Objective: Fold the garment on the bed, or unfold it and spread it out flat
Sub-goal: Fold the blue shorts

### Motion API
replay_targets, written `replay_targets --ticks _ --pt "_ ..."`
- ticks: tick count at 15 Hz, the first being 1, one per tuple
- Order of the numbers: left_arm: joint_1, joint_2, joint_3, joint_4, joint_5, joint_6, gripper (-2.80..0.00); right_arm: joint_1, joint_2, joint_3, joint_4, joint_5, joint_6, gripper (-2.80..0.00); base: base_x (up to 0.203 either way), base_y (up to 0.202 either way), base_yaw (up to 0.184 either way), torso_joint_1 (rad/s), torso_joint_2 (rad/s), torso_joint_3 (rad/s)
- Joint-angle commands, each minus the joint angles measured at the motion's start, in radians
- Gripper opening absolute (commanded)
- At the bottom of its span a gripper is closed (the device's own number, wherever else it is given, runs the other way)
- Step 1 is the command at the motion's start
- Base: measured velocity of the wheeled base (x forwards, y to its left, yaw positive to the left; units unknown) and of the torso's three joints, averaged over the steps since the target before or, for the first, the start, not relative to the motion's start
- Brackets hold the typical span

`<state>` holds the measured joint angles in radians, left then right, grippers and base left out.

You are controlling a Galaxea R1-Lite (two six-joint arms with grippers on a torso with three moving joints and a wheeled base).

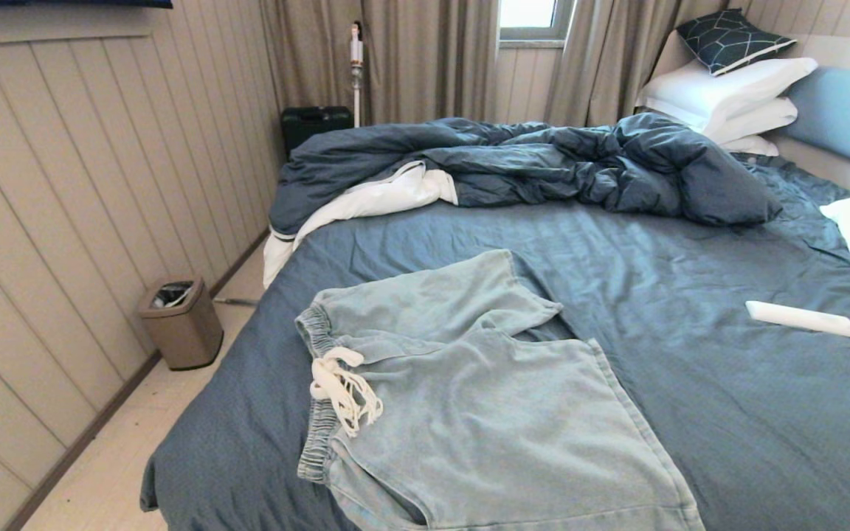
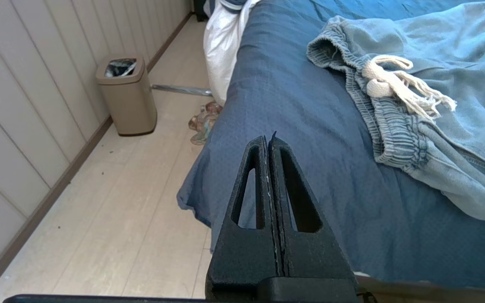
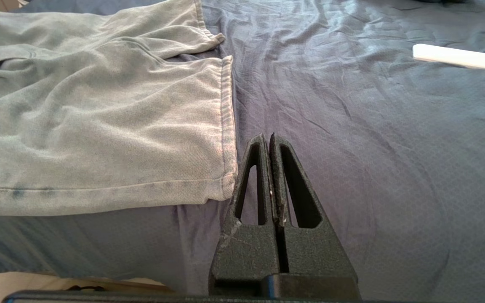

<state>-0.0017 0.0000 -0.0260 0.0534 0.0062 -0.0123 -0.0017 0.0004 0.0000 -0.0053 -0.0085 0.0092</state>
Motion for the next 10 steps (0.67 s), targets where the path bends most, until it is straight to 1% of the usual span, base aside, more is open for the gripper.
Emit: replay_targets --ticks 1,5,6,7,8,9,10 --pt "0.0 0.002 0.0 0.0 0.0 0.0 -2.8 0.0 0.0 0.0 0.001 0.002 0.006 -2.8 0.0 0.0 0.0 0.0 0.0 0.0" --pt "0.001 0.002 0.0 0.0 0.001 -0.001 -2.8 0.0 0.0 0.0 0.001 0.001 0.008 -2.8 0.0 0.0 0.0 0.0 0.0 0.0" --pt "0.002 0.0 0.0 0.001 0.001 0.001 -2.8 0.0 0.0 0.0 0.002 0.006 -0.01 -2.8 0.0 0.0 0.0 0.0 0.0 0.0" --pt "0.001 0.0 -0.008 0.002 0.002 0.005 -2.8 0.0 0.0 0.0 0.003 0.004 -0.052 -2.8 0.0 0.0 0.0 0.0 0.0 0.0" --pt "0.001 0.011 -0.051 0.009 0.003 0.004 -2.8 0.0 0.004 -0.004 0.023 0.008 -0.07 -2.8 0.0 0.0 0.0 0.0 0.0 0.0" --pt "0.001 0.035 -0.107 0.022 0.002 -0.001 -2.8 0.0 0.012 -0.012 0.047 0.009 -0.071 -2.8 0.0 0.0 0.0 0.0 0.0 0.0" --pt "0.001 0.089 -0.177 0.045 -0.001 -0.011 -2.8 -0.001 0.023 -0.043 0.112 0.01 -0.071 -2.8 0.0 0.0 0.0 0.0 0.0 0.0"
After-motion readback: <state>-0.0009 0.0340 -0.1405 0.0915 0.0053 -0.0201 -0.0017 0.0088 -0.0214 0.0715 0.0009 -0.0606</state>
